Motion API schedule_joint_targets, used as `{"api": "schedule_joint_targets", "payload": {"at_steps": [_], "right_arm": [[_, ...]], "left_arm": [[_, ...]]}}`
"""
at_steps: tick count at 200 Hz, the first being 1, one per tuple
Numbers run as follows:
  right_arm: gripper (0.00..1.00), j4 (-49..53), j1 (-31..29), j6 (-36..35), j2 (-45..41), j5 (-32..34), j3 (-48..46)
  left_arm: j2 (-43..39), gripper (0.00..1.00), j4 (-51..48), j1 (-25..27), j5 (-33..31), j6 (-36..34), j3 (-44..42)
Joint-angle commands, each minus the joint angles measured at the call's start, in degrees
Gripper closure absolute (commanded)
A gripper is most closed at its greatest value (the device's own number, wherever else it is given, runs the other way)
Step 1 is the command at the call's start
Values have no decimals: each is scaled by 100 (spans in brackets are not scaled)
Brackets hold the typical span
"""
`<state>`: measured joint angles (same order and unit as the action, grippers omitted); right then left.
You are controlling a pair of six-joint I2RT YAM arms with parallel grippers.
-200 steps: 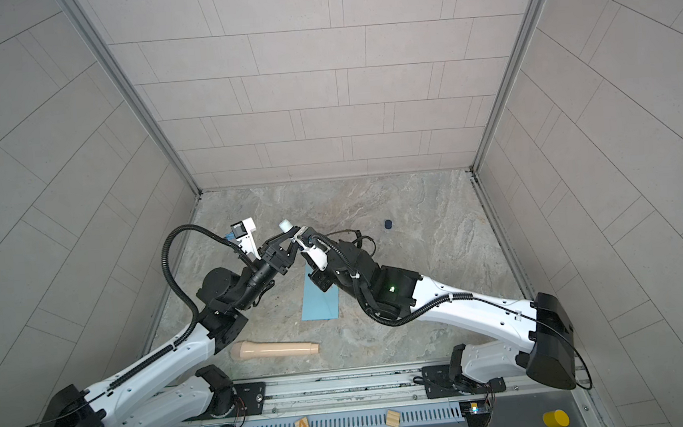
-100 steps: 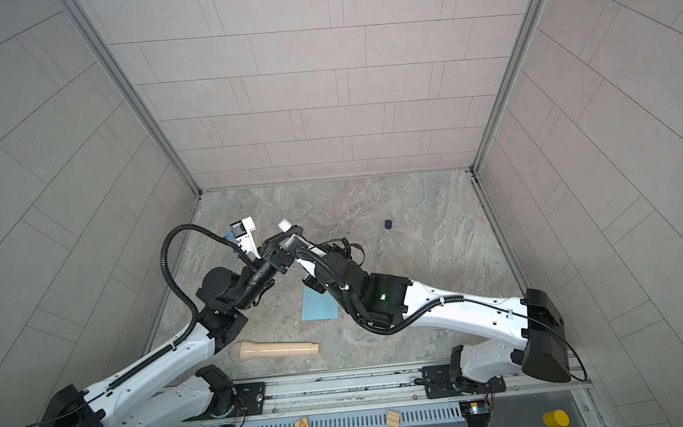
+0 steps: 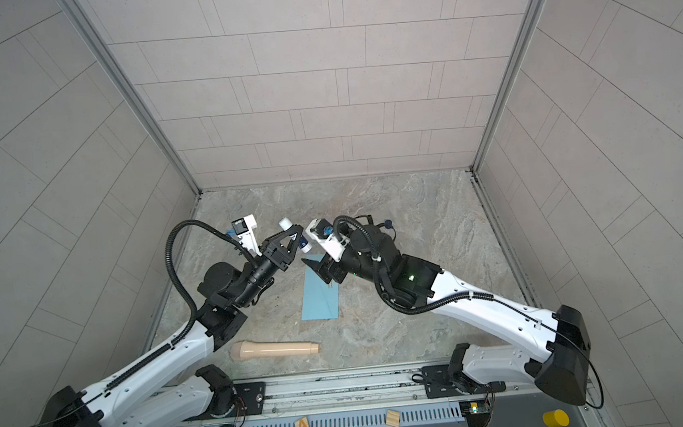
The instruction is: Place the letter into the envelope and seal it
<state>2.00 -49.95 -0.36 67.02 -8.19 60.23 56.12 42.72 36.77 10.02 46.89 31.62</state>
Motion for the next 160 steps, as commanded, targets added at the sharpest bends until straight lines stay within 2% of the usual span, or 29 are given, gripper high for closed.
{"api": "schedule_joint_targets", "payload": {"at_steps": [1,18,34,72,160], "right_arm": [[15,-631,526,1032,-178,-1720,-332],[16,-1428,918,1861,-174,-2558,-597],[18,-2358,1108,2638,-102,-3060,-861],[24,-3683,1190,3783,274,-3643,-1049],[42,-4217,1172,4235,649,-3732,-1055]], "left_arm": [[-174,100,166,-12,166,67,274],[-198,100,225,-5,202,102,275],[-200,100,295,-9,219,167,284],[-139,100,508,-8,265,369,297],[-36,100,779,-10,263,601,284]]}}
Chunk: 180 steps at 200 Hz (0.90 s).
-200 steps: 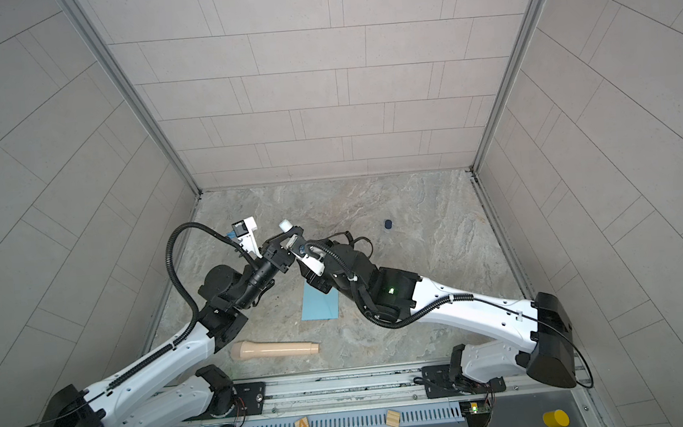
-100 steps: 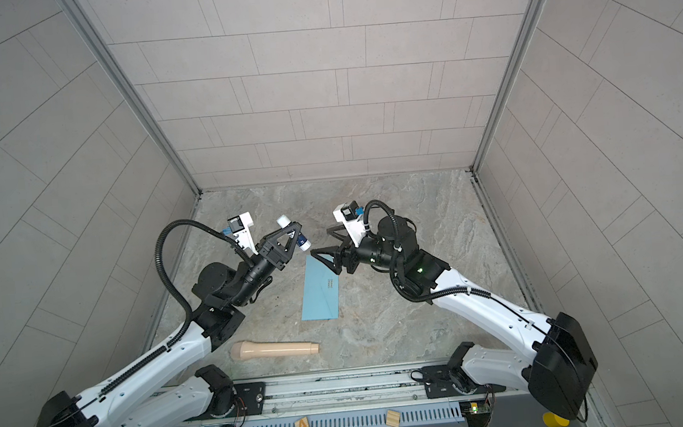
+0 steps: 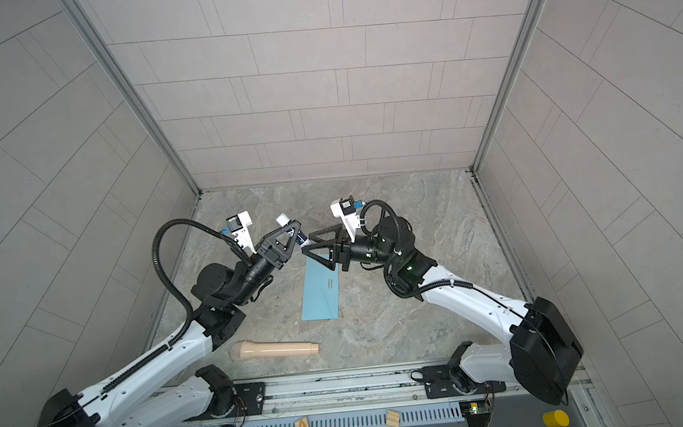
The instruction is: Place the letter into the envelope and seal it
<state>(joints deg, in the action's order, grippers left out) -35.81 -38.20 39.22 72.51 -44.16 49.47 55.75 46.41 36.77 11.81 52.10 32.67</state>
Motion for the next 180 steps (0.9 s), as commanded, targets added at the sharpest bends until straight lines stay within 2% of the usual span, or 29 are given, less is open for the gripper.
{"api": "schedule_joint_targets", "payload": {"at_steps": [1,12,84,125,153,180], "right_arm": [[42,-436,-4,282,103,-140,24],[44,-499,-4,323,143,-150,30],[71,-691,-48,481,298,-85,50],[91,-544,-48,388,232,91,54],[100,155,-114,-88,11,511,129],[100,1624,-463,-1288,-343,1576,453]], "left_arm": [[4,100,411,-11,89,81,179],[4,100,412,-10,88,91,178],[10,100,421,-12,57,104,134],[5,100,413,-12,55,87,109],[-17,100,232,-11,48,-58,100],[-77,100,-189,-11,-35,-349,117]]}}
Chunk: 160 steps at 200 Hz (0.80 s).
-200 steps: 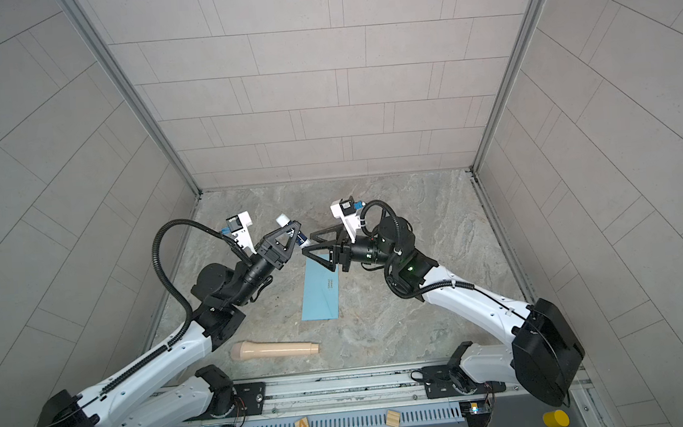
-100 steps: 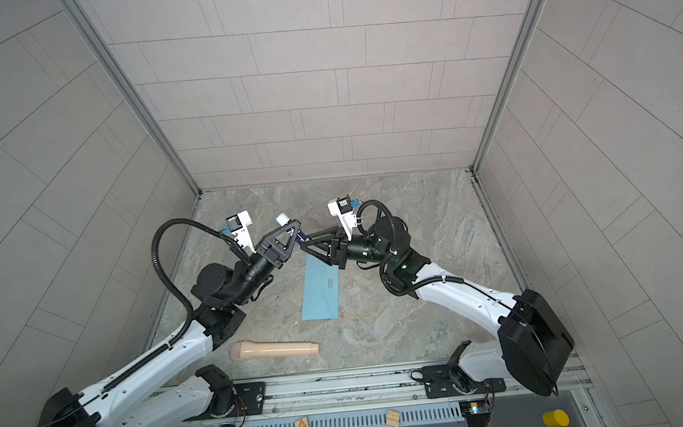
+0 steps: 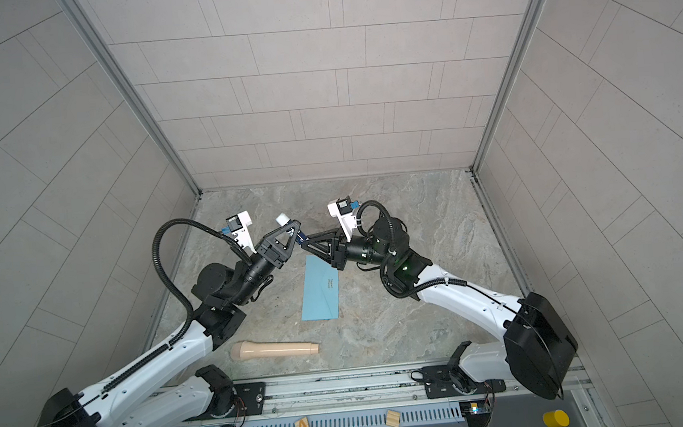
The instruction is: Place the letter into the envelope and seal it
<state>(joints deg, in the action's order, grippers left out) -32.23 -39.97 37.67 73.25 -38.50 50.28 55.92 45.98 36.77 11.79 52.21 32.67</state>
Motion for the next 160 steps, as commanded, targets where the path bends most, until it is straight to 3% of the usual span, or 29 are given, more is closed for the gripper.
{"api": "schedule_joint_targets", "payload": {"at_steps": [1,48,98,129,160], "right_arm": [[100,1317,-302,-1175,-426,1072,392],[100,3183,-1451,-3227,-437,3921,1235],[100,3335,-2796,-4818,175,6754,1830],[100,2972,-3274,-5599,594,7859,1950],[100,2797,-3439,-5911,831,8235,1970]], "left_arm": [[-92,100,-157,-12,-39,-369,117],[-85,100,-582,5,-134,-568,178],[-63,100,-756,6,-247,-597,170],[-53,100,-802,2,-287,-597,170],[-39,100,-828,10,-305,-588,172]]}}
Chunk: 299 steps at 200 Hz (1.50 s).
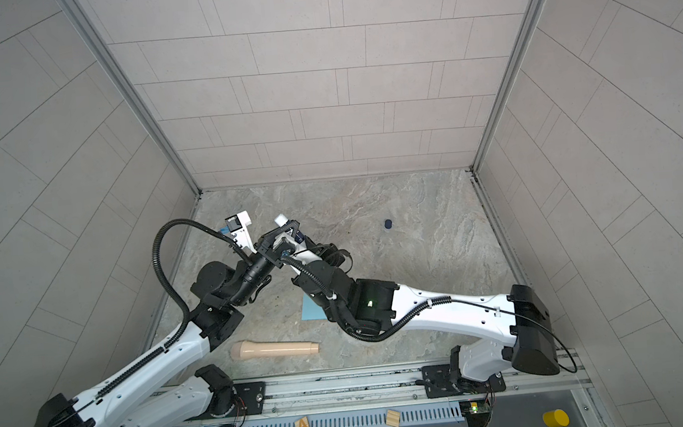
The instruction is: Place the letter into the envelope and seal it
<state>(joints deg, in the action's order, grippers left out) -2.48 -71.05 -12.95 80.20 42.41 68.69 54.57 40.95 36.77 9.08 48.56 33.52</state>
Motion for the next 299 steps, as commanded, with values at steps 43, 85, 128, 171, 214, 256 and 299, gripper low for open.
{"api": "schedule_joint_targets", "payload": {"at_steps": [43,85,128,171,214,256,299], "right_arm": [[100,-130,-242,-389,-58,-390,1],[59,267,592,778,-668,-2711,-300],[22,-190,2053,1985,-1172,-6192,-941],[23,-1604,2931,3473,-1034,-8107,-1483],[34,-2536,3062,4247,-640,-8810,-1555],[51,-2957,3070,4537,-488,-8888,-1607],[71,-2932,3066,4536,-424,-8856,-1586]], "left_arm": [[82,100,-333,3,-10,-232,94],[38,100,-333,-1,44,-263,129],[-89,100,-337,-3,121,-334,204],[-117,100,-215,-1,266,-338,256],[-119,100,-29,-3,362,-233,252],[-130,100,27,5,355,-189,225],[-144,100,54,1,352,-151,193]]}}
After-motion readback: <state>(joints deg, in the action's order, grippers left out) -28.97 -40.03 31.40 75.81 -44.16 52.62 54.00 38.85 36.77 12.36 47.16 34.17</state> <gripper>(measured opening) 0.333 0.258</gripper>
